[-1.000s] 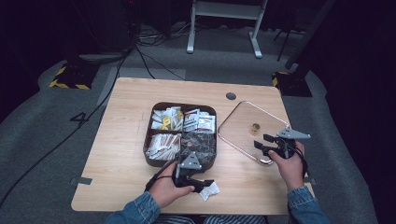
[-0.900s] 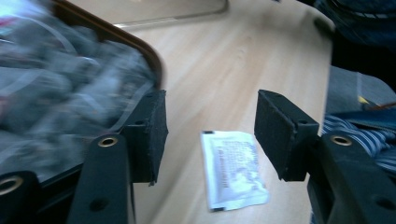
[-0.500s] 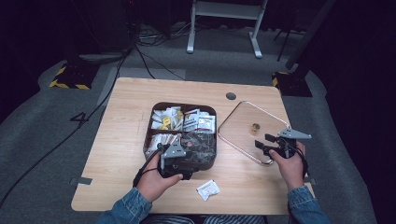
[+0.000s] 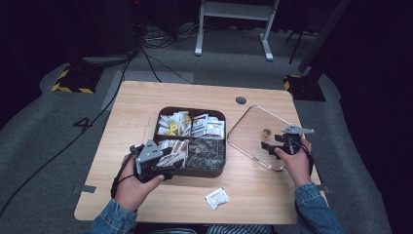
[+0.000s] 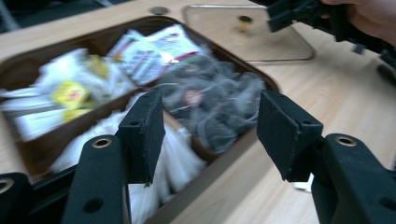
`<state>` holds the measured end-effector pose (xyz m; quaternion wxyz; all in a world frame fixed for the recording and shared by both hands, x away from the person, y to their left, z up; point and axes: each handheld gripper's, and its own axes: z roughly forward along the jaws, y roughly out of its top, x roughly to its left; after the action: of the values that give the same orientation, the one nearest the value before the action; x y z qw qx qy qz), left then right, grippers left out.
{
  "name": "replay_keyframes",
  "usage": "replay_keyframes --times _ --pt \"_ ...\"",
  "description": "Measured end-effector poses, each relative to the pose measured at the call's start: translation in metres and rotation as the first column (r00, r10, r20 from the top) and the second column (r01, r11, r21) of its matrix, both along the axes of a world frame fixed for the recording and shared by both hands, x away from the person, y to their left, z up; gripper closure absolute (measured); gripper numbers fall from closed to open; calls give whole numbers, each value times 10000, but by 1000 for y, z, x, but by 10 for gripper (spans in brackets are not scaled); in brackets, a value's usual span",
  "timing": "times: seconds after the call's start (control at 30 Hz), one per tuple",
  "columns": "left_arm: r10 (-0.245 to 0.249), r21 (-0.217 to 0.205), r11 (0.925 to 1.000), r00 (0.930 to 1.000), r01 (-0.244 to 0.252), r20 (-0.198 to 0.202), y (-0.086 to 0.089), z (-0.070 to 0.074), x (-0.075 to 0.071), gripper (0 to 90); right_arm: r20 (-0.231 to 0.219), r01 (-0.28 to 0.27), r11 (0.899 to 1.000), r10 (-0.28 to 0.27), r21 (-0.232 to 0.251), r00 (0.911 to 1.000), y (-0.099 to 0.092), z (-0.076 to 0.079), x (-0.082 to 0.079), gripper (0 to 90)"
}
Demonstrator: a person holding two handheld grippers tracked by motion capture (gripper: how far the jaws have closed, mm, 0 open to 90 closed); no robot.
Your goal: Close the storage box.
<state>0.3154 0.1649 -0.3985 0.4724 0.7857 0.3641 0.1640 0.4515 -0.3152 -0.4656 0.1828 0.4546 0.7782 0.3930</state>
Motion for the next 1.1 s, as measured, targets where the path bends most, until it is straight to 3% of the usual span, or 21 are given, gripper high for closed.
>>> replay_keyframes --times 0.17,0.3,0.5,0.57,0.77,0.97,1.1 --pt "765 366 9964 9969 -759 -163 25 -3 -4 421 -159 304 9992 -300 276 9994 -10 0 12 190" --pt "1426 171 9897 9882 -1418 -553 46 -6 -7 415 -131 444 9983 -439 387 9989 -15 -3 20 205" --pt "2303 511 9721 9727 -2287 -277 73 -13 -5 393 -121 367 9993 -366 121 9993 -14 -10 29 250" --pt "2589 833 9631 9655 -2560 -259 82 -20 -2 379 -125 405 9991 -404 105 9991 -14 -11 32 260" --pt "3200 1055 9442 9449 -3122 -682 100 -39 8 376 -41 581 9981 -582 -180 9983 -14 -16 43 290" --pt "3778 1499 9203 9204 -3614 -1006 115 -60 18 356 -197 519 9985 -522 -151 9984 -10 -16 52 372" --pt "3963 1583 9127 9105 -3767 -1184 121 -68 21 356 -233 449 9976 -462 -534 9987 -4 -21 56 403"
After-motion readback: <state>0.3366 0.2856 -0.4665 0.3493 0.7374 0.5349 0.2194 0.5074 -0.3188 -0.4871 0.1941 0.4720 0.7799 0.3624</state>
